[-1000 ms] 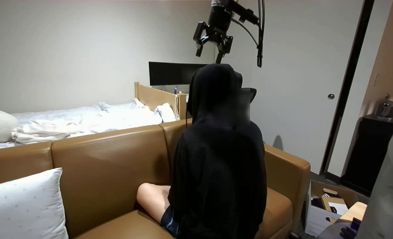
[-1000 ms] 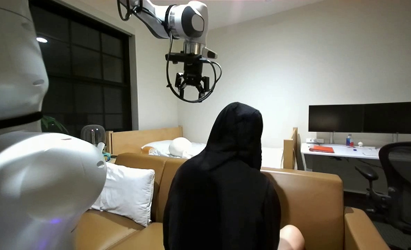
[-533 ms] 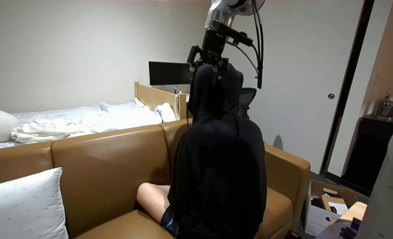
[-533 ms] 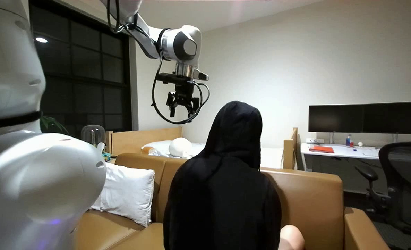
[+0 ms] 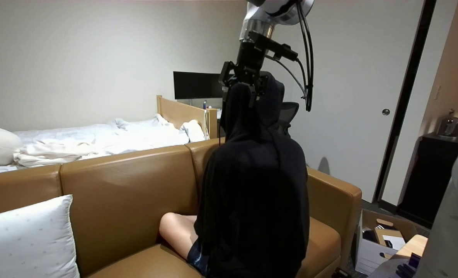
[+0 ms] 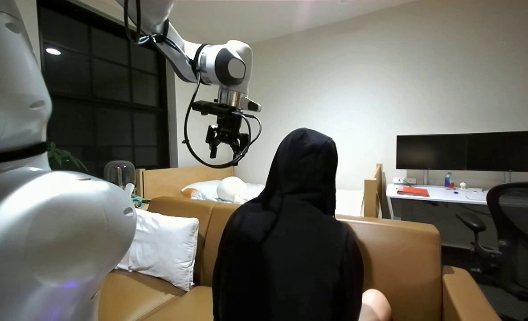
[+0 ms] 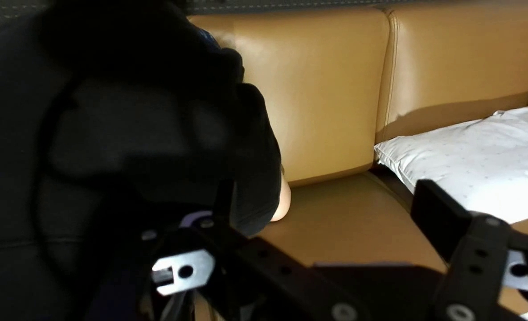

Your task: Cover the human's head with the hoodie

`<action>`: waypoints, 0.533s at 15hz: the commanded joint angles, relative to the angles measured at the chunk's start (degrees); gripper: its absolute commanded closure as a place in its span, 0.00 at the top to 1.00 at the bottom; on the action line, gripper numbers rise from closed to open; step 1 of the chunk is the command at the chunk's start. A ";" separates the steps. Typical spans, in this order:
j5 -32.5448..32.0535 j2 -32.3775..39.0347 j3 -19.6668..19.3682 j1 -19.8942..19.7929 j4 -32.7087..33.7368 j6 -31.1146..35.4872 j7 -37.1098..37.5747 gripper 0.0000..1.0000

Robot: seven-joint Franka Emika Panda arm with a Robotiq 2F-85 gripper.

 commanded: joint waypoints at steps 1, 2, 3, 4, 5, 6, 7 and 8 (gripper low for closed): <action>1.79 -4.15 1.03 -1.07 -3.71 1.14 0.43 1.00; 2.23 -4.59 0.94 -1.06 -3.95 1.10 0.22 1.00; 2.32 -4.96 0.92 -1.13 -4.13 0.96 0.41 1.00; 2.46 -5.43 0.87 -1.15 -4.45 0.88 0.34 1.00; 2.62 -5.80 0.88 -1.13 -4.65 0.78 0.40 1.00; 2.79 -6.17 0.87 -1.12 -4.97 0.74 0.40 1.00; 2.60 -6.27 1.03 -1.17 -4.92 0.63 0.79 1.00; 2.67 -6.27 1.02 -1.17 -4.88 0.68 0.77 1.00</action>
